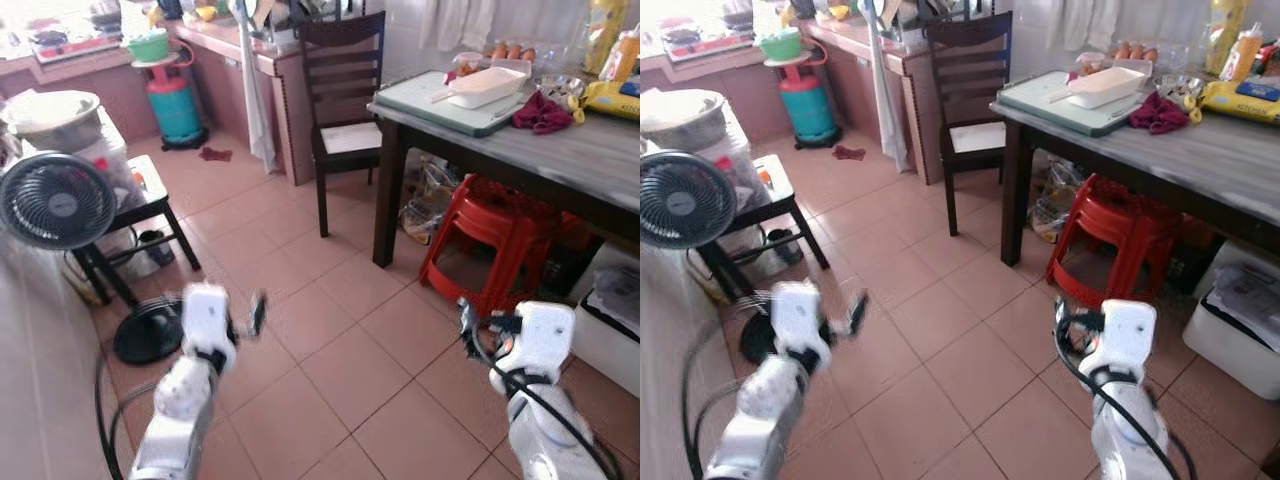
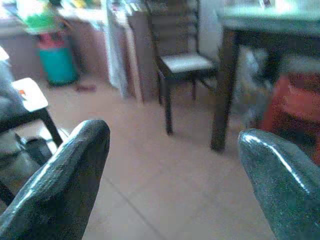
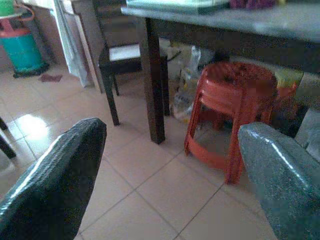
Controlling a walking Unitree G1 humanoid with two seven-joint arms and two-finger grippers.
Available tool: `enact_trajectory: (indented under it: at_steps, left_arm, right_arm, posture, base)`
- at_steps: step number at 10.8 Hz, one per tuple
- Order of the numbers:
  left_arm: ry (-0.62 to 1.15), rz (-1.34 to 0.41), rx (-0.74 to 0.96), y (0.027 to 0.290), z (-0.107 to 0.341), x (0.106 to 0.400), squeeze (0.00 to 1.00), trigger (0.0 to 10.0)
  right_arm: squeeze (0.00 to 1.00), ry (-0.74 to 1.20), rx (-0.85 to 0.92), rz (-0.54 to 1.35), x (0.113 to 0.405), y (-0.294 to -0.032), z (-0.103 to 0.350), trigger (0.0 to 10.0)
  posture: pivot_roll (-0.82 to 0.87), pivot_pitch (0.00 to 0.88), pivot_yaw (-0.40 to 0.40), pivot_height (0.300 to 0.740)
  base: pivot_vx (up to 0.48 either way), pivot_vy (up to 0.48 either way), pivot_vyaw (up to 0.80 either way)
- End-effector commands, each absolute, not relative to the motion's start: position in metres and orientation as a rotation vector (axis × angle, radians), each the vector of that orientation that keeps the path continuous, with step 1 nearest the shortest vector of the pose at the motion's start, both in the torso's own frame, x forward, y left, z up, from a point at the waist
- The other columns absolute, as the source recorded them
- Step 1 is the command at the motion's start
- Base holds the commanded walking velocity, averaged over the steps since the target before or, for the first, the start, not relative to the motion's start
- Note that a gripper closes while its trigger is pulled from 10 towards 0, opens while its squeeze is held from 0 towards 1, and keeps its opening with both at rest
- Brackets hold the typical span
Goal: Setting the table
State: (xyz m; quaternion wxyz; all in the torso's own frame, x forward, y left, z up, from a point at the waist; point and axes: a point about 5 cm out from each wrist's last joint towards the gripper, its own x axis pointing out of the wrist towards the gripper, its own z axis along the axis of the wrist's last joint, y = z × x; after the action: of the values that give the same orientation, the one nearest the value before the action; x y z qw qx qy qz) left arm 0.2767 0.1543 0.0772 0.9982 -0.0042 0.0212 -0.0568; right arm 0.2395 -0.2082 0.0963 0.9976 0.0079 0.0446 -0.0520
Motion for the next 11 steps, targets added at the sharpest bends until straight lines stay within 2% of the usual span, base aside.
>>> enact_trajectory:
  at_steps: [1, 3, 6, 11]
  left_arm:
    - [-0.001, -0.077, -0.016, 0.159, 0.088, 0.28, 0.0, 10.0]
    - [0.032, -0.083, -0.004, 0.158, 0.079, 0.278, 0.0, 10.0]
    - [-0.046, 0.006, 0.064, 0.163, 0.088, 0.275, 0.0, 10.0]
    - [-0.084, 0.035, 0.032, 0.153, 0.092, 0.289, 0.0, 10.0]
  right_arm:
    - [0.0, 0.055, 0.011, -0.089, 0.241, -0.205, 0.105, 10.0]
    - [0.0, 0.07, 0.007, -0.072, 0.244, -0.199, 0.1, 10.0]
    - [0.0, 0.055, -0.021, -0.049, 0.242, -0.196, 0.102, 10.0]
    - [0.0, -0.029, -0.076, 0.006, 0.268, -0.195, 0.124, 10.0]
  posture:
    - [-0.11, 0.002, 0.069, 0.74]
    - [-0.1, 0.007, 0.071, 0.74]
    - [-0.09, 0.005, 0.062, 0.74]
    - [-0.08, 0.0, 0.004, 0.74]
  base:
    - [0.0, 0.0, 0.0]
    - [0.0, 0.0, 0.0]
    - [0.0, 0.0, 0.0]
    - [0.0, 0.0, 0.0]
